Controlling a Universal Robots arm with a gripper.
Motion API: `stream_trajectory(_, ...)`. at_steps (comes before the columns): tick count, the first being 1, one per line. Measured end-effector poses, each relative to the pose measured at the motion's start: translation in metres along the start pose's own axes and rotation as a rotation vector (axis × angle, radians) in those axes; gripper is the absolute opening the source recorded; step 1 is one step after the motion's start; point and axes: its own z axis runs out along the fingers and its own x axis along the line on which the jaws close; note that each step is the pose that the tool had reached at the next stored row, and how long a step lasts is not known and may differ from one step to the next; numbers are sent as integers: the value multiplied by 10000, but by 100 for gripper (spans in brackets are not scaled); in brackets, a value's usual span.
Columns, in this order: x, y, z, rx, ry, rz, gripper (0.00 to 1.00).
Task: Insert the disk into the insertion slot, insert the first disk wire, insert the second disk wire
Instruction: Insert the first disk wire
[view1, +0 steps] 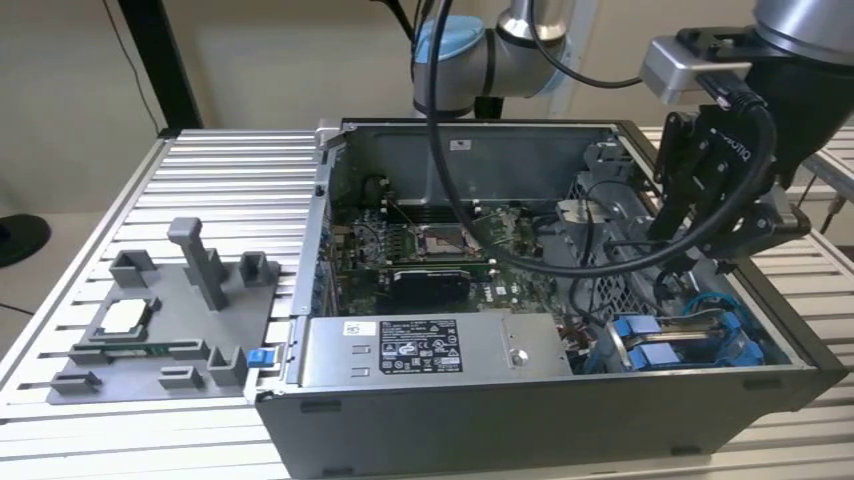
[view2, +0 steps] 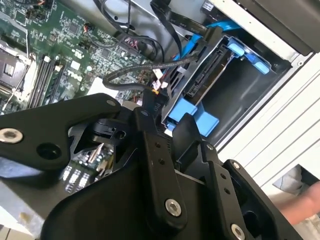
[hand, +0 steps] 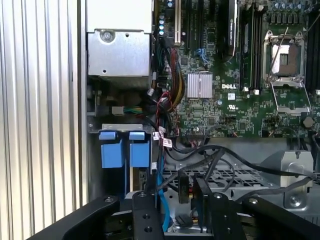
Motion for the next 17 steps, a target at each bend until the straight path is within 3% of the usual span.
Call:
stream_trajectory(11,-7,16,20,14,-264,94,100)
stream_trajectory(17,-12,16,22,15,-277,94,100)
